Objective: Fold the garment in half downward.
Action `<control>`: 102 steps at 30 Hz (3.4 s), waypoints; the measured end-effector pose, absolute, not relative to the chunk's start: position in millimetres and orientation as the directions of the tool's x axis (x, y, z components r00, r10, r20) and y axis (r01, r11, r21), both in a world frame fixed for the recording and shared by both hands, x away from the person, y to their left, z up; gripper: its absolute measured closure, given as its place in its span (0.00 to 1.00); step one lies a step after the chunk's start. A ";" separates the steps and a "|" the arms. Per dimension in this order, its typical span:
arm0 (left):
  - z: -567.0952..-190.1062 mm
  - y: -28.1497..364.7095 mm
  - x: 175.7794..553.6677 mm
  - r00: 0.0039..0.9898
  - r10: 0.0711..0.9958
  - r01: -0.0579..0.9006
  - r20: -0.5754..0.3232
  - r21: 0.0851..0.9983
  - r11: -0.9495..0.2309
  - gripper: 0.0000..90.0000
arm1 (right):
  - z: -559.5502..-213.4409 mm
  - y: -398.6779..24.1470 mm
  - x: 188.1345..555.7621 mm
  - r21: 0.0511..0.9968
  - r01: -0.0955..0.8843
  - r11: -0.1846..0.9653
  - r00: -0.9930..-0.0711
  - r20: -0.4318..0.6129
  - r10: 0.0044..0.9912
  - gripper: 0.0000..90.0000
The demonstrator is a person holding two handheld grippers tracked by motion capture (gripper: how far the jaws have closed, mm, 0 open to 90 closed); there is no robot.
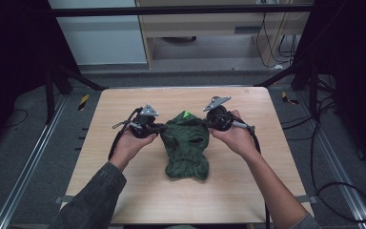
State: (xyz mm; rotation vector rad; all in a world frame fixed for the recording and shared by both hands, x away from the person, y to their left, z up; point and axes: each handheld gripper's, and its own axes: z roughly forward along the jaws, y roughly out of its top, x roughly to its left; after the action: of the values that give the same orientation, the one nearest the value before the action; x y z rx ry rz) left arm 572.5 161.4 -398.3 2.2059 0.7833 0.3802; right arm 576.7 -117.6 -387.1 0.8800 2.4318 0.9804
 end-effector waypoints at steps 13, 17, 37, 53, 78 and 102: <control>-390.3 159.3 580.8 0.754 0.655 0.414 0.042 0.744 -0.524 0.90 | -379.1 -115.8 585.4 0.719 0.409 0.561 -0.722 -0.121 0.681 0.95; -393.6 157.1 580.1 0.752 0.657 0.408 0.060 0.741 -0.534 0.90 | -379.0 -113.7 587.2 0.719 0.407 0.563 -0.722 -0.125 0.681 0.95; -410.1 152.7 556.1 0.778 0.623 0.383 0.078 0.727 -0.569 0.90 | -401.4 -119.4 553.6 0.719 0.383 0.580 -0.733 -0.146 0.664 0.94; -431.9 151.2 538.9 0.798 0.598 0.383 0.076 0.702 -0.600 0.90 | -425.1 -120.1 532.2 0.710 0.380 0.592 -0.745 -0.144 0.651 0.94; -447.8 150.3 513.2 0.819 0.571 0.369 0.061 0.706 -0.605 0.90 | -436.5 -120.6 496.6 0.717 0.342 0.608 -0.768 -0.160 0.621 0.92; -471.4 150.4 508.0 0.818 0.573 0.390 0.046 0.687 -0.613 0.89 | -460.8 -117.5 483.9 0.696 0.361 0.621 -0.786 -0.131 0.604 0.90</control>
State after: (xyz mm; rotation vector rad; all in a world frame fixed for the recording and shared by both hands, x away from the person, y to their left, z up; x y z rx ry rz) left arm 508.0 150.4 -471.4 2.3054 0.7034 0.3420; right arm 483.9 -117.5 -460.8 0.7728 2.4939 0.9588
